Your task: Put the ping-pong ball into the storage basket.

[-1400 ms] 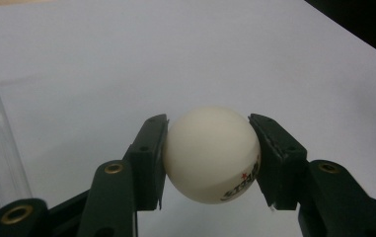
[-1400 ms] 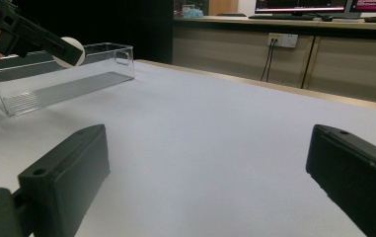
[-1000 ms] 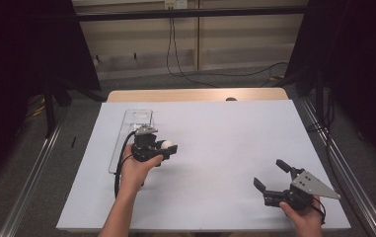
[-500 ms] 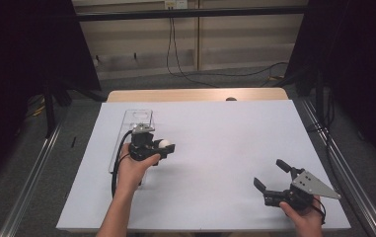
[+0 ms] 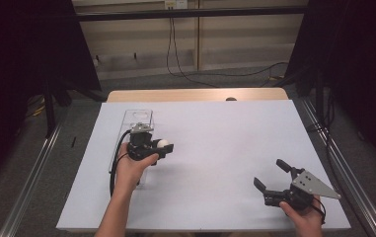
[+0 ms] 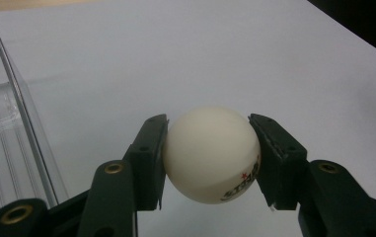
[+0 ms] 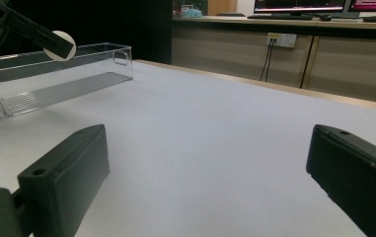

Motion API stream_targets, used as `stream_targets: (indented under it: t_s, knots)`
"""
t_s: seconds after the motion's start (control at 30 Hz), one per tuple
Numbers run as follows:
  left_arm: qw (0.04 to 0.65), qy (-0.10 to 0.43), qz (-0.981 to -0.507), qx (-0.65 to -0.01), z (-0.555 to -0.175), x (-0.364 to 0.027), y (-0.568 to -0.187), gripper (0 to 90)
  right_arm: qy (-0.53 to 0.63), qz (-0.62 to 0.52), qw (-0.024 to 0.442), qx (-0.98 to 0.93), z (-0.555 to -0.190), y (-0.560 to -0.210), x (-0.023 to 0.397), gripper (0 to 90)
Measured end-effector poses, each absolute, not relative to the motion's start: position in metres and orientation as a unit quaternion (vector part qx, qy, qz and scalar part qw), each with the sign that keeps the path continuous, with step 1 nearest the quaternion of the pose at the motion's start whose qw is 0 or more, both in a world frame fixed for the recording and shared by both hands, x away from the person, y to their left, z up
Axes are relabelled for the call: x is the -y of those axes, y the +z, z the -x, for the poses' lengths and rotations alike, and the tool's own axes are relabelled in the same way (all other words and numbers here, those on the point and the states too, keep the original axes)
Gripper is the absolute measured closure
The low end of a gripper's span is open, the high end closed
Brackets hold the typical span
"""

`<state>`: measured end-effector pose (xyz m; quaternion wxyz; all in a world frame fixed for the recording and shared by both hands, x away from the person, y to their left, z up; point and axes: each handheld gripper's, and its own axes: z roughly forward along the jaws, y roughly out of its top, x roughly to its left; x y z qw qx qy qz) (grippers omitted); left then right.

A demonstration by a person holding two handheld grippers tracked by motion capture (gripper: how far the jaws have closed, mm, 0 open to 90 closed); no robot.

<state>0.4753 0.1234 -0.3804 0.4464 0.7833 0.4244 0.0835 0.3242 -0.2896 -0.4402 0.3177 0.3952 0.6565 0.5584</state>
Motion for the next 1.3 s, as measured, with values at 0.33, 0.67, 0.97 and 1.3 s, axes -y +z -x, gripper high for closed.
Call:
stream_targets:
  t_s: [0.33, 0.67, 0.97, 1.3]
  knots:
    - [0.440, 0.090, -0.788, -0.422, -0.476, -0.128, -0.379, 51.1, 0.559, -0.395, 0.316, -0.657, -0.324, -0.440, 0.290, 2.1]
    - [0.436, 0.093, -0.790, -0.421, -0.477, -0.133, -0.377, 51.2, 0.560, -0.395, 0.317, -0.656, -0.324, -0.440, 0.290, 2.1]
    - [0.439, 0.095, -0.787, -0.423, -0.477, -0.137, -0.374, 51.1, 0.560, -0.393, 0.316, -0.657, -0.325, -0.440, 0.289, 2.1]
    - [0.440, 0.099, -0.782, -0.429, -0.476, -0.141, -0.372, 51.1, 0.561, -0.394, 0.315, -0.656, -0.324, -0.440, 0.290, 2.2]
